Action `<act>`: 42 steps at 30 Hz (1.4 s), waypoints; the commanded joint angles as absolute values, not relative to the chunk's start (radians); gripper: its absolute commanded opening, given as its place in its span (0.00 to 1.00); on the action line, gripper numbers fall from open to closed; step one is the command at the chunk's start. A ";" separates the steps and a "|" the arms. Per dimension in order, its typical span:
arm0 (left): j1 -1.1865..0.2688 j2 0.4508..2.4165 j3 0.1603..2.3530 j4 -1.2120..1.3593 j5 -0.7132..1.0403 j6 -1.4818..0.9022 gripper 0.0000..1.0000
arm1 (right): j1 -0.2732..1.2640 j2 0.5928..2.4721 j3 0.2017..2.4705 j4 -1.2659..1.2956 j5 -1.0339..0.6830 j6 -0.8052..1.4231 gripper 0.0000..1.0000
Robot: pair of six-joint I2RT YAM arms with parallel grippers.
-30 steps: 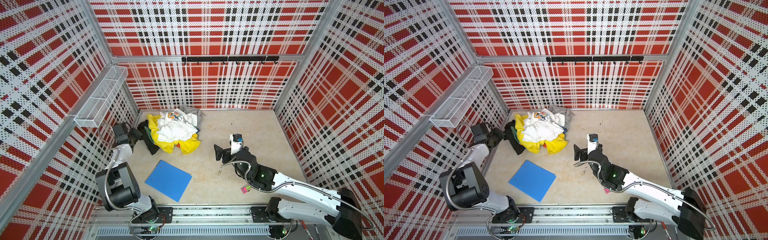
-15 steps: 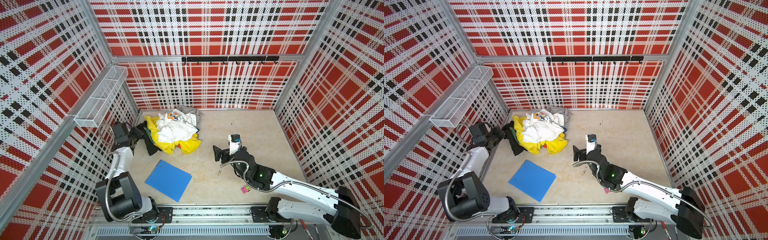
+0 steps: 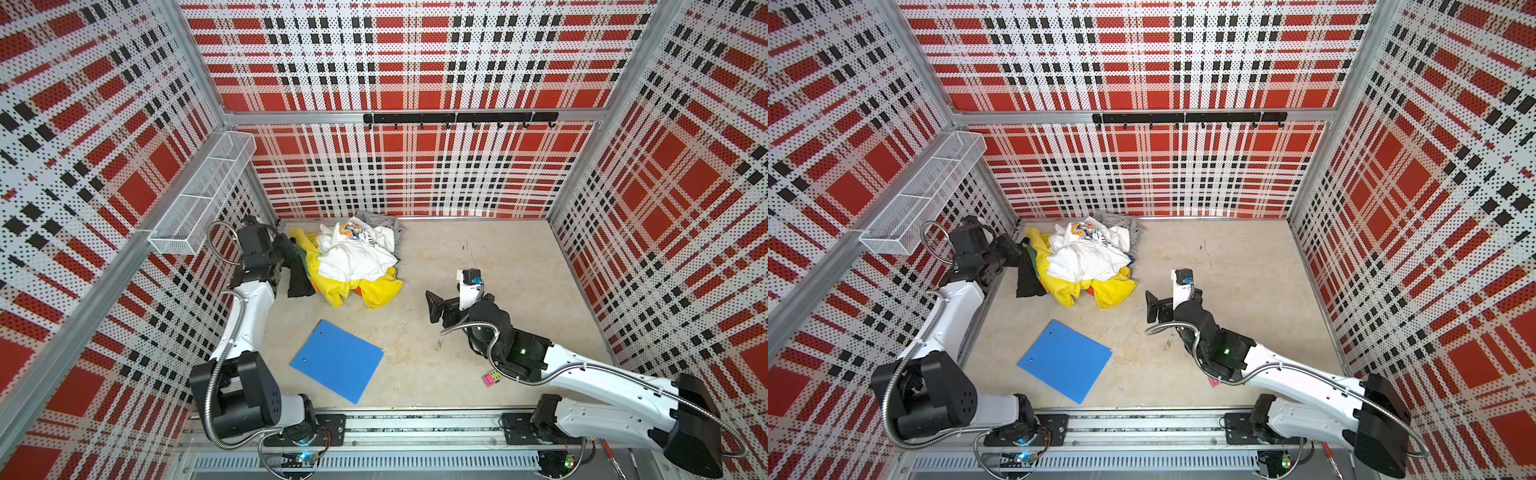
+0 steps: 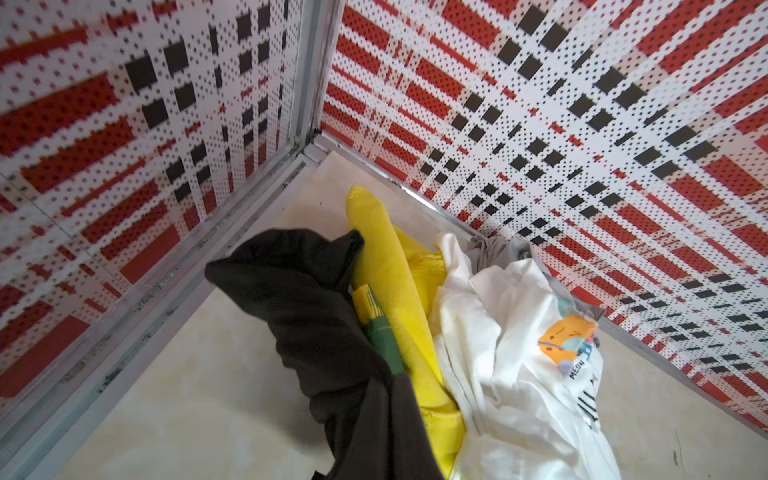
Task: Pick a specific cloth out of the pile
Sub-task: 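Close the left gripper on the black garment and lift it, then raise the black garment high with the left gripper, pulling it free of the pile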
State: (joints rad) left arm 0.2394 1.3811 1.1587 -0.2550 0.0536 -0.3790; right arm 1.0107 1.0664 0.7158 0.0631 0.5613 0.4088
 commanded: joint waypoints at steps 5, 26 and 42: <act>0.238 1.375 1.361 -0.249 -0.009 -0.281 0.00 | 1.015 1.057 0.707 0.100 0.575 0.417 1.00; 0.245 1.377 1.414 -0.129 0.118 -0.346 0.01 | 1.019 1.052 0.697 0.092 0.581 0.427 1.00; 0.291 1.330 1.439 -0.055 0.136 -0.430 0.00 | 1.020 1.060 0.705 0.082 0.577 0.421 1.00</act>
